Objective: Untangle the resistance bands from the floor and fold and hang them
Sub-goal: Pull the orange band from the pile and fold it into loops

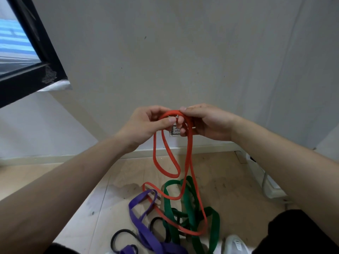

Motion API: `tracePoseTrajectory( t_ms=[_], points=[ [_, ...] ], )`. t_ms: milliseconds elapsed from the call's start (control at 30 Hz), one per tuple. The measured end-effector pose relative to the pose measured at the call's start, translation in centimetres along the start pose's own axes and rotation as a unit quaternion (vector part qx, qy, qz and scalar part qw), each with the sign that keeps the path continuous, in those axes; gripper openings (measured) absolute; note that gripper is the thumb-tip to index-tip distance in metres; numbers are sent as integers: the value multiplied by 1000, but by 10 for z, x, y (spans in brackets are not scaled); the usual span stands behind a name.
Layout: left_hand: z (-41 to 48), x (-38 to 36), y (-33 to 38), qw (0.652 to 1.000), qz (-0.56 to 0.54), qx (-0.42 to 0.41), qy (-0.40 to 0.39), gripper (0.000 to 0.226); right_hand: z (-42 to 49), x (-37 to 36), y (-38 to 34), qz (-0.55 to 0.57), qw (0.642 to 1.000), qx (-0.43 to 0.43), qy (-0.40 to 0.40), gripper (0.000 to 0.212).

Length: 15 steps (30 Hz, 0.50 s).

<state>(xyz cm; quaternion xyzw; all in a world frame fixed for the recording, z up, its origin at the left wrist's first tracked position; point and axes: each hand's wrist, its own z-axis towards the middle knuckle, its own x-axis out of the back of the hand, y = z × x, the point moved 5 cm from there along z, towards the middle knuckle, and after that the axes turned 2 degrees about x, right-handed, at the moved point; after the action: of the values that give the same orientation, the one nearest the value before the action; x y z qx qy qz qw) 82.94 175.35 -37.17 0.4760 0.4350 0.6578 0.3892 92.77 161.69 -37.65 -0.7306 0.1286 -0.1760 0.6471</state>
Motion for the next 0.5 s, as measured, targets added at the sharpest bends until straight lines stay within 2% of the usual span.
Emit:
tracePoseTrajectory(
  t_ms=[233,400,500],
  points=[
    [1,14,4,997,-6,-27,70,17,4,-4,11,6,998,-16,-52,33],
    [7,47,2,981,-140,-23,131,27,4,2,27,-13,995,-50,-85,30],
    [9,69,-3,964,-198,-19,178,16,3,6,35,-36,992,-72,-95,31]
  ],
)
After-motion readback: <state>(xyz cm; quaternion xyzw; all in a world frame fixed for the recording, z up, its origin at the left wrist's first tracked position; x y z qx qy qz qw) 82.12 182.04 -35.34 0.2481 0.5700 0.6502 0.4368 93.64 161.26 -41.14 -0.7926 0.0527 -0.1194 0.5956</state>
